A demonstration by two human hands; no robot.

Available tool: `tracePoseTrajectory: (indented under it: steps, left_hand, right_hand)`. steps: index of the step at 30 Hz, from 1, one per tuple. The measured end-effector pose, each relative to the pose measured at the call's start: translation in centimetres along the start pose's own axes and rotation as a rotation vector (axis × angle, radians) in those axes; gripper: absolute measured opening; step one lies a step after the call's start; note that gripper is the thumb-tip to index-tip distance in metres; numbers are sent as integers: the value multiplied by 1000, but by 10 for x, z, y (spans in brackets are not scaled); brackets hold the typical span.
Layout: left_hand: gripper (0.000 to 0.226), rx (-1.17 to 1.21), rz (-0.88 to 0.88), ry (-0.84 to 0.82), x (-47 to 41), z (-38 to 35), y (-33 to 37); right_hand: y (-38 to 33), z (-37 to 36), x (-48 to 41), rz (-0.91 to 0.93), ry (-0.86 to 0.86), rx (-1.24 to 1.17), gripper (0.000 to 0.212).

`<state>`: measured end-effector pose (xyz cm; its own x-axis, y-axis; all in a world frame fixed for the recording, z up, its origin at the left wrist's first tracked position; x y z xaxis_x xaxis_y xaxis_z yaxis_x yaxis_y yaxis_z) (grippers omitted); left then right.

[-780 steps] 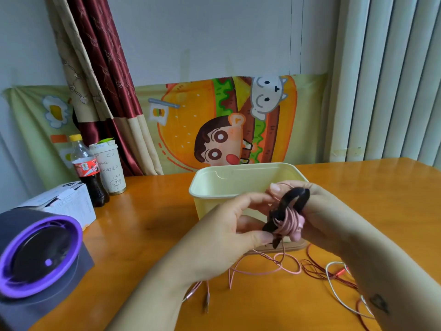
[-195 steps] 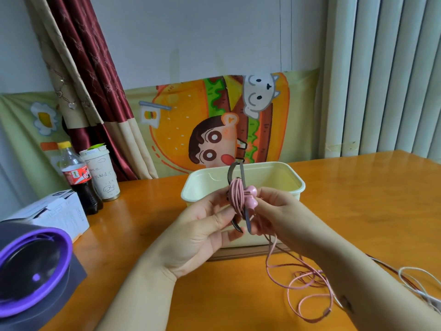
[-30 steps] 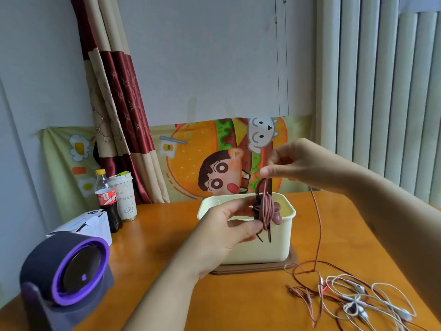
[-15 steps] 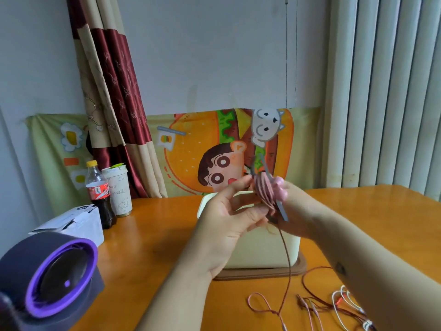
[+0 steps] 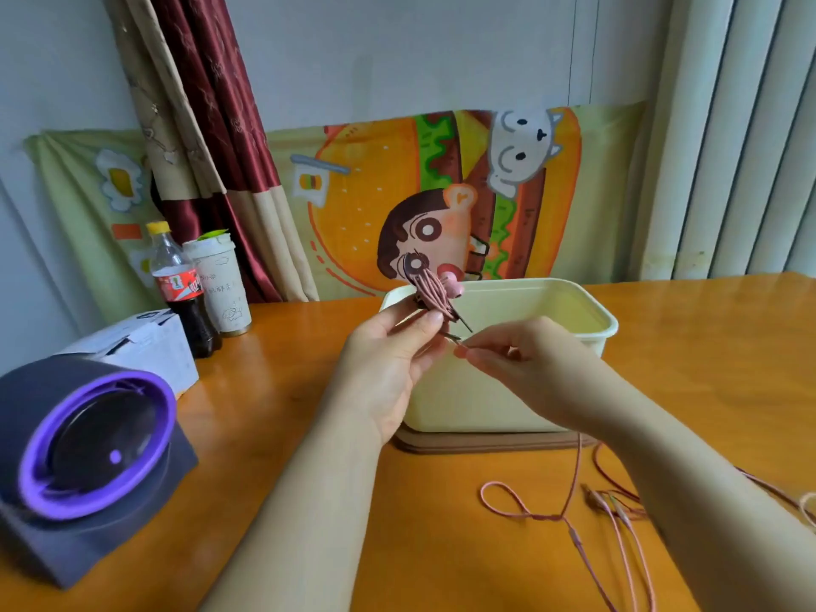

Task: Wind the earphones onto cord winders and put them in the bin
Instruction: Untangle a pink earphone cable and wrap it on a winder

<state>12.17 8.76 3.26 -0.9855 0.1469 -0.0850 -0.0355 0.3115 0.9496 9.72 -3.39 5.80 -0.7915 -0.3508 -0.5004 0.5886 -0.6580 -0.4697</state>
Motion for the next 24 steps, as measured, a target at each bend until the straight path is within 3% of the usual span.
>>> tracePoseTrajectory:
  steps: [4, 9, 11, 14, 19, 24]
  left_hand:
    - [42, -193, -25, 6, 0, -2, -1]
    - [32, -268, -6, 23, 2, -8, -6]
    - [31, -269, 22, 53, 0, -7, -11]
    - [48, -288, 43, 50, -1, -14, -17]
    - [43, -379, 45, -28, 1, -29, -23]
    - [43, -386, 55, -80, 4, -35, -29]
  right_hand:
    - [-1, 10, 3, -17, -42, 125, 21]
    - [-17, 22, 14, 50, -94, 218, 21]
    - [-24, 29, 16, 84, -64, 219, 21]
    - [-20, 49, 16, 82, 56, 225, 18]
    - [-6, 71, 18, 65, 188, 68, 13]
    - [-12, 65, 17, 116, 136, -25, 12]
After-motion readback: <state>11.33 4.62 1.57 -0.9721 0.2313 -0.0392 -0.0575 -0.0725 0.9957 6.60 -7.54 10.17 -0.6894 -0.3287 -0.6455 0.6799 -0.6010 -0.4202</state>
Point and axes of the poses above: each hand's wrist, its own x-axis away from the middle knuckle, its own z-axis out of the back of the hand, y = z × x, the point moved 10 cm from there along -x, towards the middle knuckle, and after that the axes turned 9 degrees about z, right-handed, at the moved point
